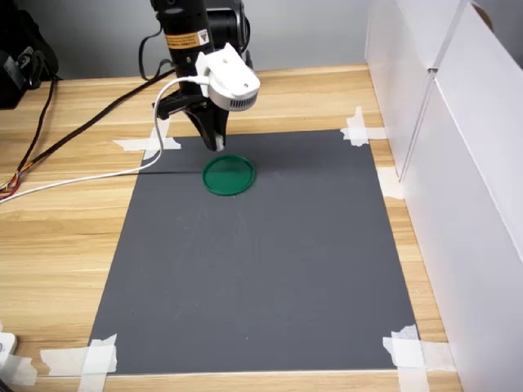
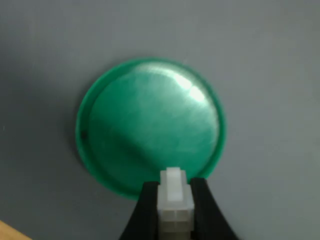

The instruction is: Grasp a white terminal and put it in the green lid.

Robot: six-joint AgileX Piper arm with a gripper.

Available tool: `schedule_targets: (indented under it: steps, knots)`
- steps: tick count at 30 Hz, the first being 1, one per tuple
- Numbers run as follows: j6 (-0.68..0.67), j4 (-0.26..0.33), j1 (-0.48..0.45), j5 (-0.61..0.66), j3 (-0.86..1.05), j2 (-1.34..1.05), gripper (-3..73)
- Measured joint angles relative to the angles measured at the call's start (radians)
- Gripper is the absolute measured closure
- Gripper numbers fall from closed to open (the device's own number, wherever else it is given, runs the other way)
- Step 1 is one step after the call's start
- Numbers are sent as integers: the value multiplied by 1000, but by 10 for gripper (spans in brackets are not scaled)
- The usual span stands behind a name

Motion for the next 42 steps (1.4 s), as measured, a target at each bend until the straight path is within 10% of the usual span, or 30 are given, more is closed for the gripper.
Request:
schedule_targets:
  steps: [19, 33, 42]
  knots:
    - [48, -118, 87, -117, 61, 137, 592]
    - [96, -147, 87, -155, 61, 121, 162]
    - [99, -137, 87, -281, 61, -101, 192]
